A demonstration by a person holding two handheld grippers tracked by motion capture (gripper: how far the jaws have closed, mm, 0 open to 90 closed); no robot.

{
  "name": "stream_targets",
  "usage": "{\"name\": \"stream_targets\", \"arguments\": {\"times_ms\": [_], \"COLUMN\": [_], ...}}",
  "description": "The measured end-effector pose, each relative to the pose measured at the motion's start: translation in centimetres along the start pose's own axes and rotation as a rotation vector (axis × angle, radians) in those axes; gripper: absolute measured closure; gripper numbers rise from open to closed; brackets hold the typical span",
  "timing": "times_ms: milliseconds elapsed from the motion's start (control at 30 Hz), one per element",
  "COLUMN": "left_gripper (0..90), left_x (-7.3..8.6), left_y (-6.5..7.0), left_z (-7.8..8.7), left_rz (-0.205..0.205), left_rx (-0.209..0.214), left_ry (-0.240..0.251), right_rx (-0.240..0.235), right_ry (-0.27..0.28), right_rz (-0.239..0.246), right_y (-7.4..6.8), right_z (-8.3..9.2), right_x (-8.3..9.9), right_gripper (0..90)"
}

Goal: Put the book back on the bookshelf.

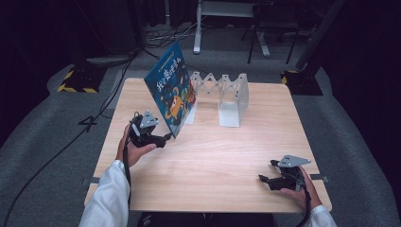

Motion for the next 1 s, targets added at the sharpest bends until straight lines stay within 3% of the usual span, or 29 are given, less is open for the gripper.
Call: {"name": "stream_targets", "arguments": {"times_ms": [300, 433, 667, 1000], "left_gripper": [18.3, 18.9, 19.5, 18.1], "left_x": [1.2, 1.9, 3.4, 5.8], "left_y": [1.1, 1.7, 3.2, 4.9], "left_z": [0.6, 1.5, 2.7, 3.1], "left_rz": [-0.055, -0.098, -0.174, -0.227], "left_rx": [0.005, -0.008, 0.012, 0.028], "left_ry": [-0.064, -0.069, -0.112, -0.177], "right_rx": [0.002, -0.002, 0.001, 0.011], "right_ry": [0.0, -0.004, -0.009, -0.015], "right_rz": [0.0, -0.002, -0.004, -0.013], "right_y": [0.0, 0.0, 0.0, 0.0], "right_z": [0.0, 0.0, 0.0, 0.0], "right_x": [0.0, -0.1, 0.0, -0.1], "right_gripper": [17.0, 16.7, 16.5, 15.8]}}
Point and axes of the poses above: each handheld gripper's, and its own axes: z roughly backward along the jaws, x roughly out of its underside, y roughly to its right, the point moved 3 cm from there along -z, roughly forward along the jaws, and after that the axes turned 11 degrees about -x, right-handed, at the moved point
